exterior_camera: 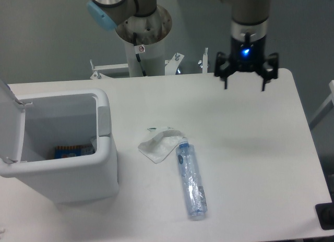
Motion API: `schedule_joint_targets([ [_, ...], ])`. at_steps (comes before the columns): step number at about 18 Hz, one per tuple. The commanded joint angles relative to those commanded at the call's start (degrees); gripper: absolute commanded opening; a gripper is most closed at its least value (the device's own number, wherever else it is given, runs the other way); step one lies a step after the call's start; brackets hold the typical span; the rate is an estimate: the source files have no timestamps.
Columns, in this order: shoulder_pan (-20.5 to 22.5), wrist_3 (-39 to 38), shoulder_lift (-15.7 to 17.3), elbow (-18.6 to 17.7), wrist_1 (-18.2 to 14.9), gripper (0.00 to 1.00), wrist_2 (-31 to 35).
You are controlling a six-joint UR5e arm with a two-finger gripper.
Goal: Place the trash in the trash can
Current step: 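Move the gripper over the crumpled white tissue and lower toward it, then close the gripper on the white tissue and lift it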
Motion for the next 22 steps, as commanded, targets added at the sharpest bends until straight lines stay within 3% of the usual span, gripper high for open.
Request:
schedule_joint_targets([
  [7,-8.70,3.51,-4.39,-3.78,7.91,1.00,0.17],
  [14,-10.03,18.35,-6.15,-7.91,8.09,1.00,-5.79],
  [20,-12.75,19.43,-10.02,-9.41,8.61,1.00,-7.47],
  [22,-13.80,19.34,-11.24,-10.63,10.88,1.00,-7.47],
])
